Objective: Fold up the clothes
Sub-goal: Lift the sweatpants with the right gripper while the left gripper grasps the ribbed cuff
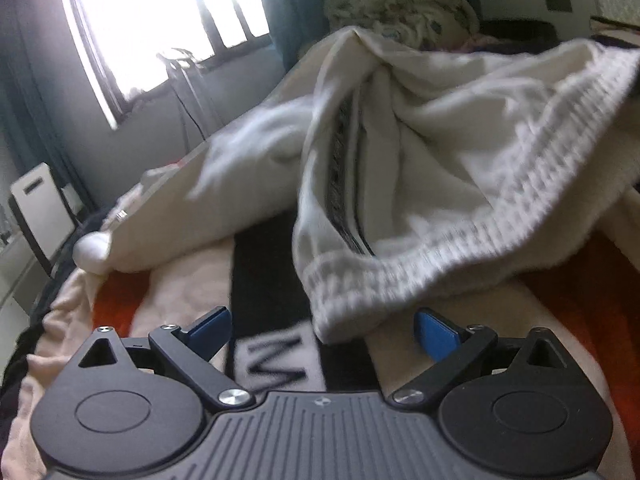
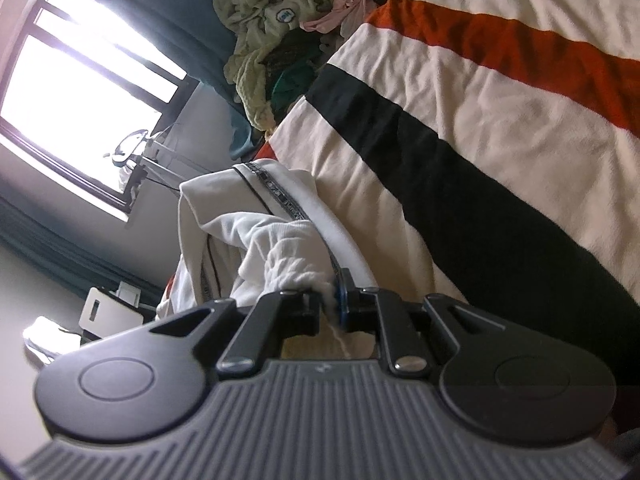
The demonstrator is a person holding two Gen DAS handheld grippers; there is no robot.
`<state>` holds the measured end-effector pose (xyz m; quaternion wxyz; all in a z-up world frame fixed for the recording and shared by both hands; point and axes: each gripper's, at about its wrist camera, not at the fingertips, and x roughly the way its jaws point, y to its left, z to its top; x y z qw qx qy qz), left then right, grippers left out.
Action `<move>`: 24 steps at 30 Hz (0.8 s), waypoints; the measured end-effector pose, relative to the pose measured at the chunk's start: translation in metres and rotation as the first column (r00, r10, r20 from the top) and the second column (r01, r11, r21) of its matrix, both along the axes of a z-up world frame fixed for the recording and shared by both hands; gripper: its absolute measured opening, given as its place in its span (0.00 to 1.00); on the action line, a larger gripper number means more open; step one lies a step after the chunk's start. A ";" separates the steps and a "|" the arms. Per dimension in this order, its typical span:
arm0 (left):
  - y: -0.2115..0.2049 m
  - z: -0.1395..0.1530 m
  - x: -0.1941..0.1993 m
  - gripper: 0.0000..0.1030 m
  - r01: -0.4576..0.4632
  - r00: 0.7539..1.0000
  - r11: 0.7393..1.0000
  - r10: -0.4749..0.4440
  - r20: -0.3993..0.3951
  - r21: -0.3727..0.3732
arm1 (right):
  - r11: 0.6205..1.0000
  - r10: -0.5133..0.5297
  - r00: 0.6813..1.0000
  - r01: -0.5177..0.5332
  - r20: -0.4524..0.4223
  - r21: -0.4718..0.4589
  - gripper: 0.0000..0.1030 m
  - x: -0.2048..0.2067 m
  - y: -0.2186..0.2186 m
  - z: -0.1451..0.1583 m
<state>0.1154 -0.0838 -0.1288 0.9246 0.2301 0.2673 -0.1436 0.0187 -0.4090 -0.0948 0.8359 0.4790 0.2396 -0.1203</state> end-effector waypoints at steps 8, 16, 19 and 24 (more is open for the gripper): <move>0.017 0.013 0.011 0.98 -0.090 0.993 0.987 0.099 0.067 -0.133 | 1.000 -0.010 1.000 0.009 -0.023 -0.011 0.13 0.003 0.000 -0.003; 0.018 -0.004 0.045 0.55 -0.125 0.992 0.979 0.127 0.006 -0.158 | 0.998 -0.005 0.999 0.002 -0.050 -0.065 0.13 0.008 0.005 -0.003; 0.038 0.008 0.046 0.29 -0.167 0.985 0.938 0.172 -0.009 -0.304 | 0.997 0.009 0.998 -0.014 -0.060 -0.078 0.13 0.011 0.007 -0.003; 0.077 0.048 0.030 0.11 -0.223 0.953 0.836 0.296 0.069 -0.501 | 0.990 0.123 0.989 -0.128 -0.081 -0.060 0.13 0.021 0.017 -0.005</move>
